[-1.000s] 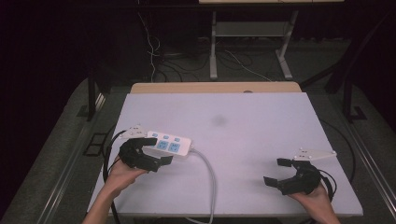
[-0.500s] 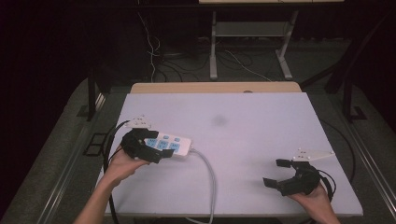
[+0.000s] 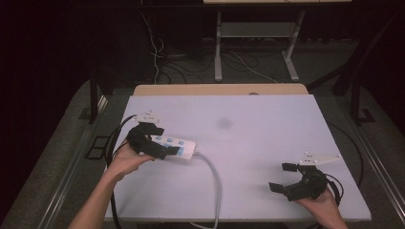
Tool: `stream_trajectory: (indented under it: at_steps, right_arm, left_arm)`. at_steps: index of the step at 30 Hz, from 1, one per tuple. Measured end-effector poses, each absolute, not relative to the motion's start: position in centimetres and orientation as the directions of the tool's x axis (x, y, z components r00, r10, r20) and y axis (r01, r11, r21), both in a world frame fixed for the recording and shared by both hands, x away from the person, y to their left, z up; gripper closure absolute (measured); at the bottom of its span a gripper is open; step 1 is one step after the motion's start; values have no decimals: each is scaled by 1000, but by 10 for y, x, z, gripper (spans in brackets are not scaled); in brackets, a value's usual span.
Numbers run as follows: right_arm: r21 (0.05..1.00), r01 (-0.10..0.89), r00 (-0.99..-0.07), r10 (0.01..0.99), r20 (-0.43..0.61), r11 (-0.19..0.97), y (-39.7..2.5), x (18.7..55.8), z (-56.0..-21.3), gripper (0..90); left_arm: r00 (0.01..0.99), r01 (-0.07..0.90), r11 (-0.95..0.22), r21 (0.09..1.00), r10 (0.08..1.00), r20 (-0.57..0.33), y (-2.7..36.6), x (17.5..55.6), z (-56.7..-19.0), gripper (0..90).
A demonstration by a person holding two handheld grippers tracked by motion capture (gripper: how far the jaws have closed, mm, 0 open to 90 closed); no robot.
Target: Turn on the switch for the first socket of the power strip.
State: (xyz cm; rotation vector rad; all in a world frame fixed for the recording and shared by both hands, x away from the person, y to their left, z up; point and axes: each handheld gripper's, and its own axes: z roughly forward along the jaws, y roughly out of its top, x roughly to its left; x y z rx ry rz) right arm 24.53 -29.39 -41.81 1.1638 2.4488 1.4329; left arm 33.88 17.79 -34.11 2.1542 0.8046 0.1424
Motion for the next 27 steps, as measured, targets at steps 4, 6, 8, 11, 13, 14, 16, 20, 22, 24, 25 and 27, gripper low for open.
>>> stream_trajectory:
  at_steps: [4,6,8,11,13,14,16,20,22,24,25,27]
  right_arm:
    - [774,571,-709,640,295,275,-294,245,-418,2]
    - [774,571,-709,640,296,275,-294,245,-418,2]
    - [773,572,-709,640,297,275,-294,245,-418,2]
    - [773,570,-710,639,294,277,-294,245,-419,2]
    - [773,570,-711,638,296,277,-294,245,-419,2]
    - [774,570,-711,638,295,277,-294,245,-419,2]
    - [773,570,-712,637,296,278,-294,245,-419,2]
    - [774,569,-713,635,296,278,-294,245,-419,2]
    - [774,570,-713,635,297,278,-294,245,-419,2]
    - [773,570,-713,635,297,278,-294,245,-419,2]
    - [773,570,-713,635,297,278,-294,245,-419,2]
    - [773,571,-713,635,298,278,-294,245,-419,2]
  left_arm:
    - [788,506,-469,724,593,-166,177,345,-341,9]
    - [790,506,-477,719,592,-163,178,348,-342,9]
    - [788,511,-481,713,594,-164,178,351,-342,9]
    - [787,513,-490,705,596,-159,178,356,-341,12]
    - [787,514,-493,702,596,-157,178,359,-340,13]
    - [786,515,-494,700,598,-157,178,360,-339,16]
    - [788,514,-503,694,596,-151,177,363,-339,22]
    - [791,515,-514,686,594,-149,176,369,-338,49]
    - [792,518,-522,677,591,-151,175,372,-339,74]
    - [794,520,-523,675,587,-157,175,374,-340,110]
    - [795,521,-526,672,585,-158,175,376,-340,133]
    - [796,523,-528,669,583,-162,174,378,-342,153]
